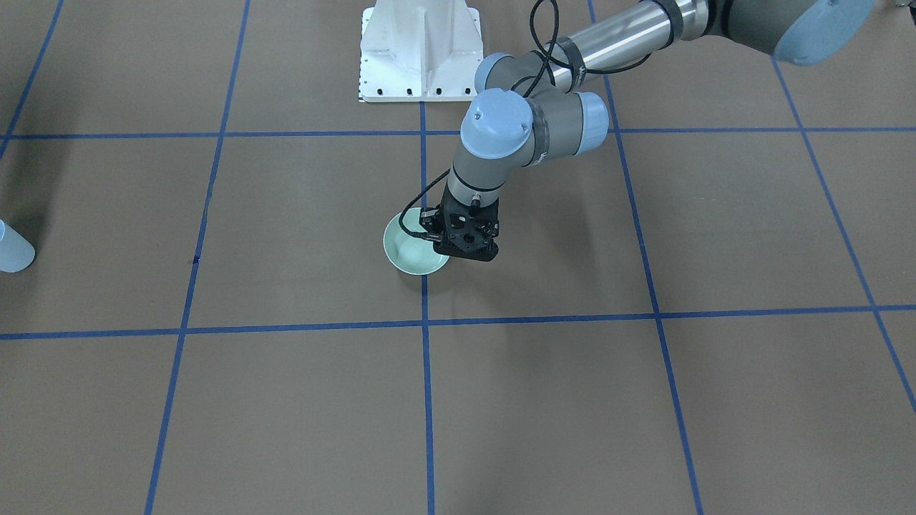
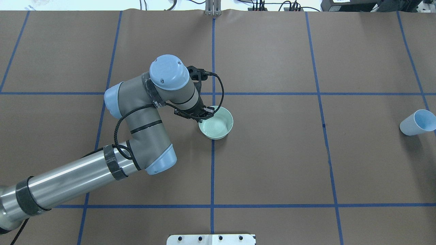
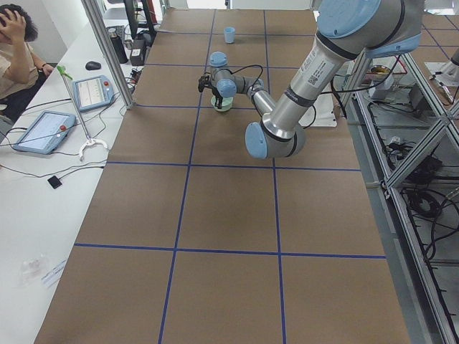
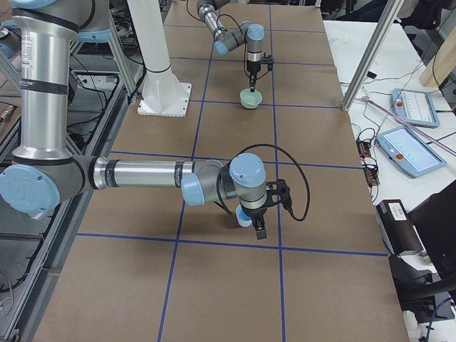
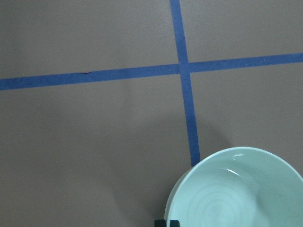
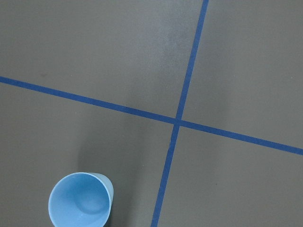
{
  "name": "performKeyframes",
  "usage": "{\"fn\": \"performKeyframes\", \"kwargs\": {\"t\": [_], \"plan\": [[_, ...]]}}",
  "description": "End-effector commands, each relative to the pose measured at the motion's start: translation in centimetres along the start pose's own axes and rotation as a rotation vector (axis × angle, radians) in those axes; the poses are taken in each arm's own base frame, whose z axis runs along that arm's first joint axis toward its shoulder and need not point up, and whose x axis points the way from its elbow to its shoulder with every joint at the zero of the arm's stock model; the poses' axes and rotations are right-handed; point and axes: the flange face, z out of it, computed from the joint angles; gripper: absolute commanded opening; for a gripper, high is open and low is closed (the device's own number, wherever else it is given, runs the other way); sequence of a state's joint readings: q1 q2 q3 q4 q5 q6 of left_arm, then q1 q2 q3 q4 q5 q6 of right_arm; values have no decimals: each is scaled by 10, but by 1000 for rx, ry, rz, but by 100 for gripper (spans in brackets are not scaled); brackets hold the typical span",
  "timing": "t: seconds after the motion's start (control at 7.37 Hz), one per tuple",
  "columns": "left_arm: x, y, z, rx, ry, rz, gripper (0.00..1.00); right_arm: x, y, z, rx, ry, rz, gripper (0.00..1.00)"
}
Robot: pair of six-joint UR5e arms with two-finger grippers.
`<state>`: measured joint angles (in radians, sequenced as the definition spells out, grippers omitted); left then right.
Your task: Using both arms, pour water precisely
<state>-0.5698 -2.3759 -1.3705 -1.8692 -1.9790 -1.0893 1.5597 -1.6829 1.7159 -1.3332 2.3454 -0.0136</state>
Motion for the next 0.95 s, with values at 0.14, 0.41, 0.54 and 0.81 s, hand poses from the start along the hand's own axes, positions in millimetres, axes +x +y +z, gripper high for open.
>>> {"fn": "performKeyframes", "kwargs": {"t": [0.14, 0.41, 0.54, 0.81], "plan": [[-13, -30, -33, 64, 20, -9, 100, -4, -6, -4, 10, -1, -3, 100], [-47, -70, -118, 32, 21, 47, 100, -15, -19, -12, 30, -35, 61, 100], [-90, -78, -155, 18, -15, 90, 100, -30, -24, -19, 41, -56, 91, 100], [-244, -77, -217, 67, -125, 195, 100, -84, -37, -23, 44, -64, 188, 100]]}}
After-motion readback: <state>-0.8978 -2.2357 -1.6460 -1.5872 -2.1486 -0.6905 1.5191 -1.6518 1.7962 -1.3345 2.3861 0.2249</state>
